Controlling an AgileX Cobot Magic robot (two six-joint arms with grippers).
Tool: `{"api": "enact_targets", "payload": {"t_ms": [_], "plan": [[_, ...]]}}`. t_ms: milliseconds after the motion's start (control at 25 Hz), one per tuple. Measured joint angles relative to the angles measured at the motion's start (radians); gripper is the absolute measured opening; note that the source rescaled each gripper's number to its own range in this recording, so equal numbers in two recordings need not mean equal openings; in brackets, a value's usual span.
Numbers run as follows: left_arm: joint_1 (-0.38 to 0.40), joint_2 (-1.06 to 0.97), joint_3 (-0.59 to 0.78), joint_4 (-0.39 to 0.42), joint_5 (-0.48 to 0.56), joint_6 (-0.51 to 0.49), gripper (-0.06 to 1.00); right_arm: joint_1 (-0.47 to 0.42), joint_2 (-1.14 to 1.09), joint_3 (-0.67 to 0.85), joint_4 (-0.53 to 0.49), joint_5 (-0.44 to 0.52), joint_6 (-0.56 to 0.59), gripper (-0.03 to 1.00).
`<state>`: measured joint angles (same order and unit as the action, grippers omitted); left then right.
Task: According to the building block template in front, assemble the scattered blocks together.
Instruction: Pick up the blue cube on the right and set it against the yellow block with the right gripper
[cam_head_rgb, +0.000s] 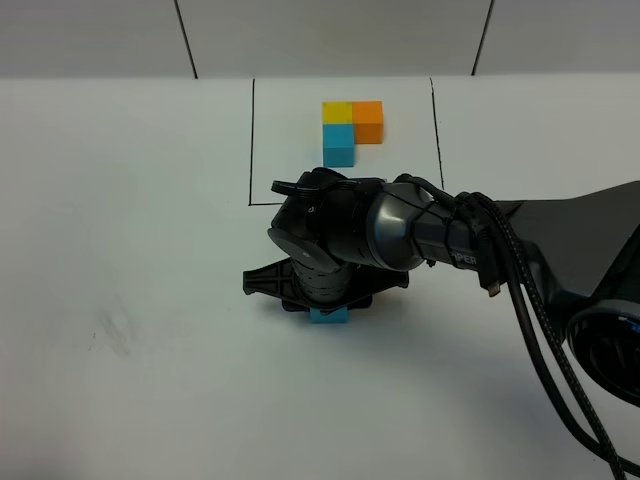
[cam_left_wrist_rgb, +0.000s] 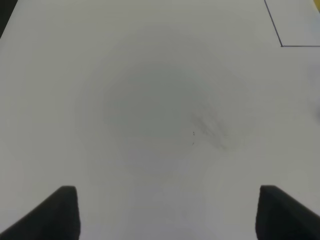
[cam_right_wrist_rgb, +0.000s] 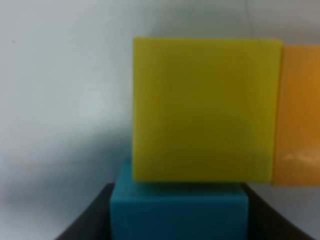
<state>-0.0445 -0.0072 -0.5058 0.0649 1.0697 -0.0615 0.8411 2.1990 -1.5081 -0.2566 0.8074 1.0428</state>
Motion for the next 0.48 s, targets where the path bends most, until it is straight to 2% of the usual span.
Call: {"api": "enact_targets", "payload": {"t_ms": [480], "plan": [[0.0, 0.0, 0.0, 0.0, 0.0, 0.0, 0.53, -0.012, 0.004, -0.003, -0.01, 0.007, 0.032, 0.25]]}}
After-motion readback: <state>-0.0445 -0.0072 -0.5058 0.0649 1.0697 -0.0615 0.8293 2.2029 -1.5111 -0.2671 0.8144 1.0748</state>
